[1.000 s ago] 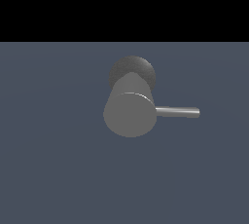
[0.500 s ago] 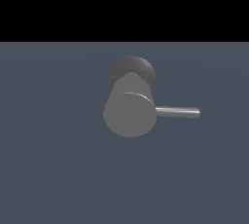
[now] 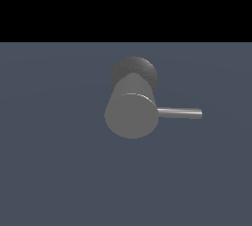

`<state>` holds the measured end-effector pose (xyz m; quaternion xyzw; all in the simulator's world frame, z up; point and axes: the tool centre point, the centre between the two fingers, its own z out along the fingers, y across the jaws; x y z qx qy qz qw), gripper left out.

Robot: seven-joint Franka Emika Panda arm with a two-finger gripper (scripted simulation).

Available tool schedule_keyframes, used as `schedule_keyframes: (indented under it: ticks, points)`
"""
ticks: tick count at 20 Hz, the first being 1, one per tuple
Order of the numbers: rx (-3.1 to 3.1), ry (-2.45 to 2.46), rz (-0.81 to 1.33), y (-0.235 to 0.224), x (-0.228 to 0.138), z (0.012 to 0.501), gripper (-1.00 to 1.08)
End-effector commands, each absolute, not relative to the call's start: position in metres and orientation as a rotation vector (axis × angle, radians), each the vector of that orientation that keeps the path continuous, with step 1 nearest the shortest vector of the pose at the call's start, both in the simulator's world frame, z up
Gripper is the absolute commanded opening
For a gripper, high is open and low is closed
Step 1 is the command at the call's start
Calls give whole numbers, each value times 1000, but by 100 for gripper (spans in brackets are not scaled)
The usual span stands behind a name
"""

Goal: Turn on the faucet by rotating a designated handle.

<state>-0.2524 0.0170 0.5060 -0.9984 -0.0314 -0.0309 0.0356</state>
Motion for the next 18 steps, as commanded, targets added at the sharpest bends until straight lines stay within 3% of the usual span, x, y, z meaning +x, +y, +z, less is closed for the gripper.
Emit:
schedule_keyframes:
  ticks: [1,18]
  points:
    - [-3037,-100,-117,17,-252,509,-100]
    - [-2502,-119,-455,-5,-243,565,-100]
